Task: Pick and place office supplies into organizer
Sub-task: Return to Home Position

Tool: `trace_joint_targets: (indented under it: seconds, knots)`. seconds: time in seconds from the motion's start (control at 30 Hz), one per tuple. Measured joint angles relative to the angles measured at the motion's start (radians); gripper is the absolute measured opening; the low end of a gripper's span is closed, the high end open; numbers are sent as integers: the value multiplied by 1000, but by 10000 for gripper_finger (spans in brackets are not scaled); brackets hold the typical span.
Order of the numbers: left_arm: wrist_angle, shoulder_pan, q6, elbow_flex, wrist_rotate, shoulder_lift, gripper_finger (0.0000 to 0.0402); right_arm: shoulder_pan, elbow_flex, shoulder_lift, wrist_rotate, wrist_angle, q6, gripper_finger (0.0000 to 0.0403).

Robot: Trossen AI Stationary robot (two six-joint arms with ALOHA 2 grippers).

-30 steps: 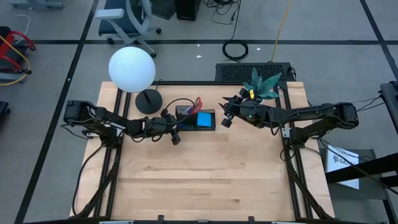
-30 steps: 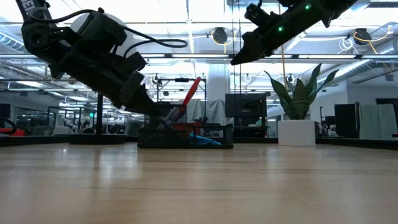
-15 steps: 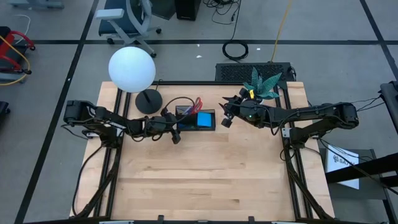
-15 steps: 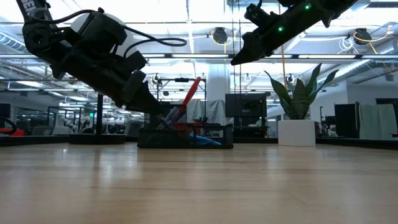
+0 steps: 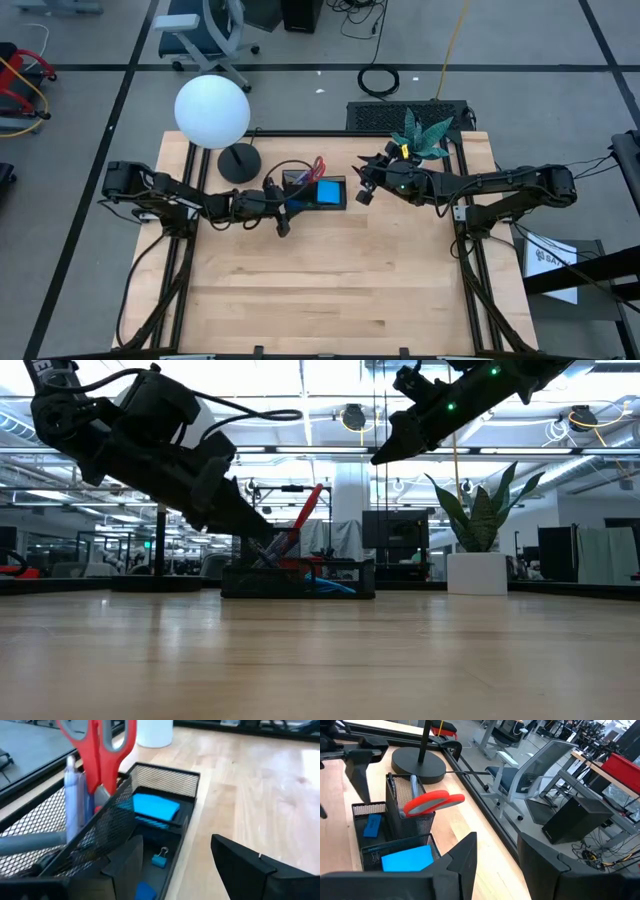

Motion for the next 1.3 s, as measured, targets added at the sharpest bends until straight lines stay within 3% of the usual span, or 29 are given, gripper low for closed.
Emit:
trace_joint_targets:
  seconds: [0.13,0.23,0.3,0.4,0.47,0.7,0.8,1.13,1.3]
  knots:
    - [34,-20,-7,0,1,0,244,0,0,0,-1,6,15,132]
    - [53,-32,-7,0,3,-9,244,8,0,0,-11,23,137,132]
    - [57,-35,-5,0,30,-33,244,8,0,0,-113,42,144,132]
    - [42,-35,35,0,116,-81,244,12,0,0,-378,56,122,132]
    - [40,-39,59,0,152,-112,244,25,-6,4,-447,95,133,132]
    - [20,-73,91,0,153,-212,244,101,-59,28,-386,287,128,132]
    - [-4,-93,100,0,150,-240,244,121,-59,28,-334,296,127,132]
    - [-25,-183,125,0,135,-330,244,147,-59,-4,-338,310,120,132]
    - [-21,-240,124,0,47,-333,244,150,-59,-7,-339,314,115,132]
